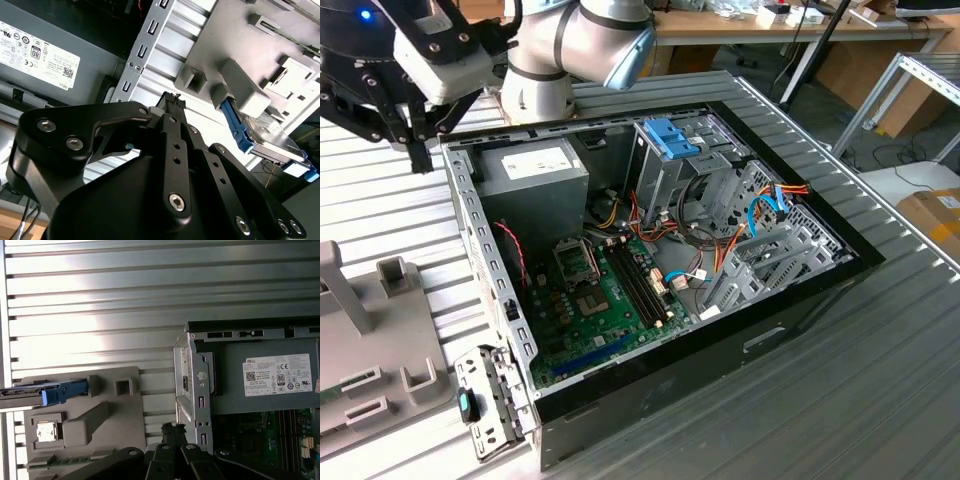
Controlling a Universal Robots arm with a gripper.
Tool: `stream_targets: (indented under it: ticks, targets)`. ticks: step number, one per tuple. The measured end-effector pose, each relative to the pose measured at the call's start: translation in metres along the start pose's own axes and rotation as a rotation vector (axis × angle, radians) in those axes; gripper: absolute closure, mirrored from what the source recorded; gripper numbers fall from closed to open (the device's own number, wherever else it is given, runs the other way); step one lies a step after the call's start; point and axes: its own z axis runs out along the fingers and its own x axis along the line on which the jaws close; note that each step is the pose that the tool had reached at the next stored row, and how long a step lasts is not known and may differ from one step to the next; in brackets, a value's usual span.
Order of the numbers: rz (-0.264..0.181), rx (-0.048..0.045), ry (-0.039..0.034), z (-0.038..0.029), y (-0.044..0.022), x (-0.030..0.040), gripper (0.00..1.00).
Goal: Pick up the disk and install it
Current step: 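Reach for the disk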
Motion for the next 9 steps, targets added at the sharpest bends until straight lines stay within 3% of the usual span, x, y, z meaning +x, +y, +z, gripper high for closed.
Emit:
stream_targets:
  ticks: [5,9]
  targets:
    - [0.000,0.0001,0.0001,-0.0004,-0.0010,0.0139,0.89]
    - [0.000,0.0001,0.0000,-0.0005,-0.0012,0.0158,0.89]
